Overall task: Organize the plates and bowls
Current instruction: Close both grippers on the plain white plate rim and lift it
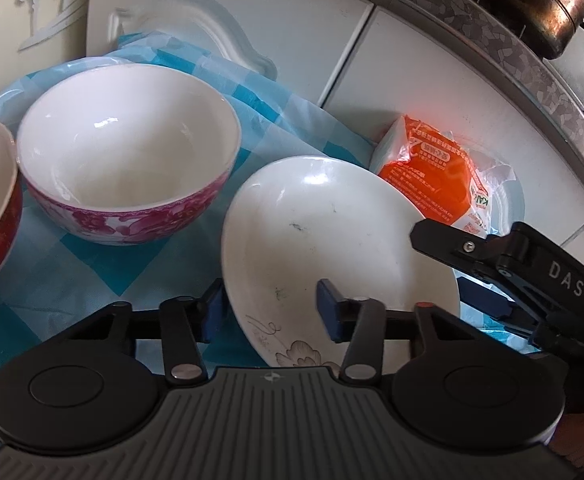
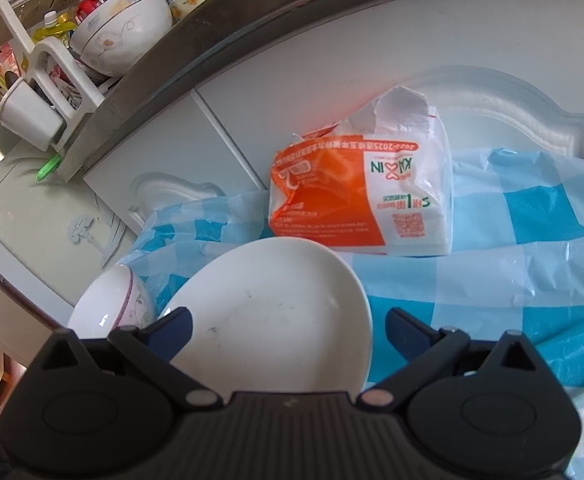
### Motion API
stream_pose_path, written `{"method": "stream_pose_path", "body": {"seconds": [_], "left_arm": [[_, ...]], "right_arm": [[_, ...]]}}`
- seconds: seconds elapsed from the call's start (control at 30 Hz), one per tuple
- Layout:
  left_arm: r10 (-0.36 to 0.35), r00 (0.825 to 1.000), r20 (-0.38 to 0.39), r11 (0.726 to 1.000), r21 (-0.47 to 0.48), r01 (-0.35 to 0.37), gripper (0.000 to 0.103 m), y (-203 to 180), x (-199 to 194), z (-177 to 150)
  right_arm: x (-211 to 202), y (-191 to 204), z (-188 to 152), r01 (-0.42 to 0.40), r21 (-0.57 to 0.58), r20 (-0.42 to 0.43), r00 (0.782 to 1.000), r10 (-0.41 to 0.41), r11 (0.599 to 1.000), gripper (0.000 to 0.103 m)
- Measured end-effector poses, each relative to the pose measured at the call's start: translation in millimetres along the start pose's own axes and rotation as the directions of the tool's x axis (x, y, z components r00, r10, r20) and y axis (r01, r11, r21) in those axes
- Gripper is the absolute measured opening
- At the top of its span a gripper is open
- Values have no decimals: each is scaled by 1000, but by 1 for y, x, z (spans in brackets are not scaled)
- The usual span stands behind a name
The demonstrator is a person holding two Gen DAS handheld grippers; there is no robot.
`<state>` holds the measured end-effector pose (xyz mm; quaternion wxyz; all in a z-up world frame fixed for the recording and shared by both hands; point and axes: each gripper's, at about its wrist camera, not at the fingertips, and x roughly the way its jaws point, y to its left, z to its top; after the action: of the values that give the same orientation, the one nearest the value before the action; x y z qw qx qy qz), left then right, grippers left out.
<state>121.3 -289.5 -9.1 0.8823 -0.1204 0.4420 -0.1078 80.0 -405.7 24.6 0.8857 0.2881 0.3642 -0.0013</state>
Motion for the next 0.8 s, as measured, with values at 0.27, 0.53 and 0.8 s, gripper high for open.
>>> {"method": "stream_pose_path", "body": {"seconds": [0.27,0.53,0.8], "left_arm": [[15,1000,10,1000,8,-15,41,-1,3,0],[20,1000,24,1000,0,-20,35,1,3,-2],[20,999,29,1000,10,-20,29,-1,-1,-3]], "right_arm": [[6,-1,-2,-9,13,-19,1000,9,1000,102],[7,9,-6,-1,-39,-36,999,-1,999,101],[-2,10,-12,32,-60,-13,999,-32,998,96]]}}
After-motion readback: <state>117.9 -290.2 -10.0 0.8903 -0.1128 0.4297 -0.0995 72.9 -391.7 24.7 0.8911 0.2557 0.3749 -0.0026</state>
